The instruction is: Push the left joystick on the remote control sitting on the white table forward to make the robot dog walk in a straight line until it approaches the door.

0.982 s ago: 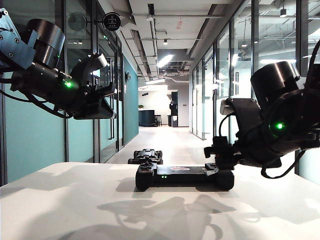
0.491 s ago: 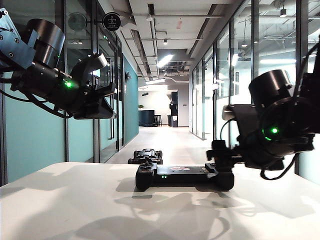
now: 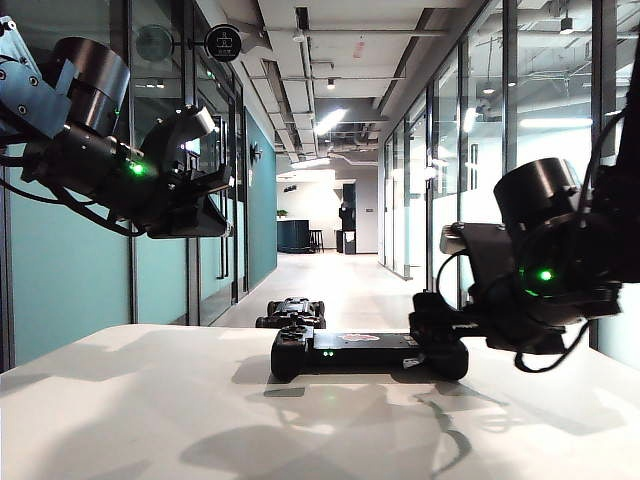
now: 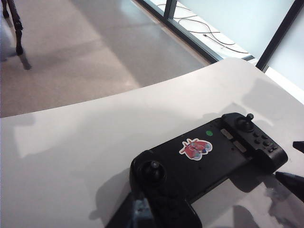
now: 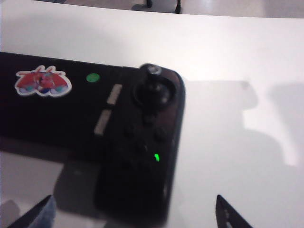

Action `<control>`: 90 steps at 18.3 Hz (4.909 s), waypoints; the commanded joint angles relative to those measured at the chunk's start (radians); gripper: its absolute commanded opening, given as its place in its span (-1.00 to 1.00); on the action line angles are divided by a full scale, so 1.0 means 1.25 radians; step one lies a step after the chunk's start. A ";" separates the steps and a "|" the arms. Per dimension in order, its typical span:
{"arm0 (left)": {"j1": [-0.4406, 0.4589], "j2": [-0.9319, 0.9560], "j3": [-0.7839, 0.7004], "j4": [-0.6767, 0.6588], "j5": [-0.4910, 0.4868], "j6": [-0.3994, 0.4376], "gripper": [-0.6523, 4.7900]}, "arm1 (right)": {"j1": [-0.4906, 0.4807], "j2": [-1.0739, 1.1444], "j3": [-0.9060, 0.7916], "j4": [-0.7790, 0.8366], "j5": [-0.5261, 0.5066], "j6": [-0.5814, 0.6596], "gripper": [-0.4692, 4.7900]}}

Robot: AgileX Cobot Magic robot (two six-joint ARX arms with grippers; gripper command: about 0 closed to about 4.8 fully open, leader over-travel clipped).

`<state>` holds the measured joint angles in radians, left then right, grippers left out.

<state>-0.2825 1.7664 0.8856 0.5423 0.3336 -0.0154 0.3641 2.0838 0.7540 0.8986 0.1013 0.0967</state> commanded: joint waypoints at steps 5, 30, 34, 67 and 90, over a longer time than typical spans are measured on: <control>-0.001 -0.002 0.003 0.011 0.006 0.005 -0.78 | -0.002 0.038 0.074 -0.034 -0.018 0.004 0.80; -0.001 -0.002 0.003 0.011 0.007 0.002 -0.78 | -0.036 0.087 0.128 -0.046 -0.100 0.003 0.34; -0.001 -0.002 0.003 0.011 0.007 0.002 -0.78 | -0.035 0.087 0.128 -0.046 -0.101 0.003 0.13; -0.001 0.215 0.187 -0.078 0.192 0.056 -0.78 | 0.060 0.084 0.127 -0.027 0.174 0.034 -0.06; -0.002 0.409 0.397 -0.170 0.251 0.118 -0.78 | 0.059 0.084 0.126 -0.027 0.174 0.034 -0.06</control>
<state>-0.2829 2.2757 1.3743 0.3206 0.6403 0.1204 0.4381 2.1960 0.9089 0.8333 0.3138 0.1421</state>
